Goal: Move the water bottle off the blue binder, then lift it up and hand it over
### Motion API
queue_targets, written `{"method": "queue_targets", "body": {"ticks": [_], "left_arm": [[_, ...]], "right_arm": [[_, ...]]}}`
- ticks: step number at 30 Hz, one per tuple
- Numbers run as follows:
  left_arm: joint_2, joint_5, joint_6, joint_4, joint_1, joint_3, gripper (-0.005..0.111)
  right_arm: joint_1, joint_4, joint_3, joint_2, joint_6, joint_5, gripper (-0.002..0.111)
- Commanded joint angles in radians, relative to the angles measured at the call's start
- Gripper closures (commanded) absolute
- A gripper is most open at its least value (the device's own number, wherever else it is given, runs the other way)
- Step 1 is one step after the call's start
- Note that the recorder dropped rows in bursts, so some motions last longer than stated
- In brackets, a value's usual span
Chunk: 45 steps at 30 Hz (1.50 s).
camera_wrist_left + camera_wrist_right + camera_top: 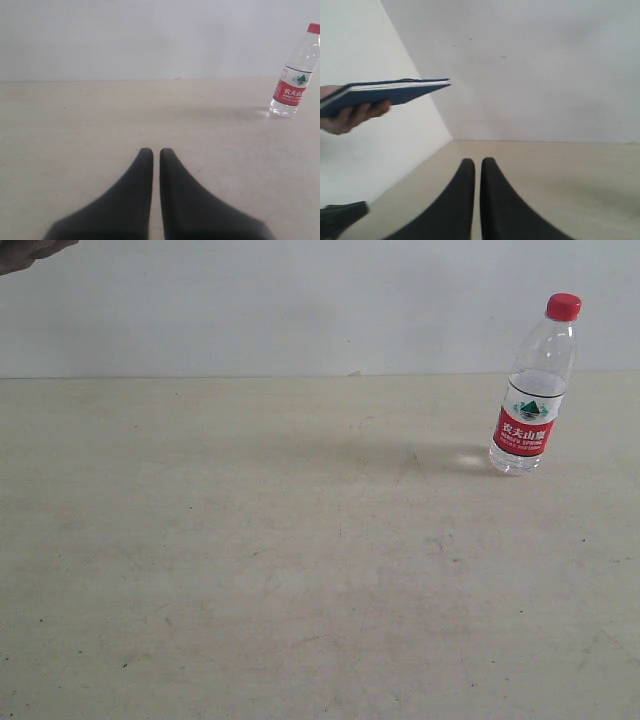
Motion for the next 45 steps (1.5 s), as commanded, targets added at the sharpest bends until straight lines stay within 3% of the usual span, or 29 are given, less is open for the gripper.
{"method": "queue_targets", "body": {"ticks": [1, 7, 11, 14, 19, 22, 28, 31, 34, 36, 45], "left_arm": [[-0.001, -0.009, -0.011, 0.001, -0.007, 0.004, 0.102], [-0.001, -0.009, -0.011, 0.001, -0.007, 0.004, 0.102], [-0.001, -0.009, -0.011, 0.001, -0.007, 0.004, 0.102], [-0.001, -0.009, -0.011, 0.001, -0.007, 0.004, 0.102], [-0.001, -0.009, -0.011, 0.001, -0.007, 0.004, 0.102], [-0.001, -0.009, -0.011, 0.001, -0.007, 0.004, 0.102], [-0.001, -0.009, -0.011, 0.001, -0.007, 0.004, 0.102], [-0.001, -0.009, -0.011, 0.001, -0.007, 0.004, 0.102], [-0.001, -0.009, -0.011, 0.001, -0.007, 0.004, 0.102], [-0.001, -0.009, -0.011, 0.001, -0.007, 0.004, 0.102], [-0.001, -0.009, -0.011, 0.001, -0.007, 0.004, 0.102]], "right_arm": [[0.002, -0.010, -0.005, -0.003, 0.125, 0.323, 0.108], [0.002, -0.010, -0.005, -0.003, 0.338, 1.016, 0.108], [0.002, -0.018, -0.005, -0.003, 0.589, 1.446, 0.108], [0.002, -0.202, -0.005, -0.003, 0.950, 1.507, 0.108], [0.002, -0.826, -0.005, -0.003, 1.634, 1.456, 0.108], [0.002, -0.970, -0.005, 0.020, 1.805, 1.474, 0.108], [0.002, -0.778, -0.005, 0.167, 1.587, 1.366, 0.108], [0.002, -0.559, -0.005, 0.267, 1.272, 1.330, 0.108], [0.002, -0.241, -0.007, 0.337, 0.815, 1.307, 0.108], [0.002, -0.082, -0.007, 0.352, 0.639, 1.309, 0.108], [0.002, -0.156, -0.005, 0.355, 0.603, 1.286, 0.108]]}}
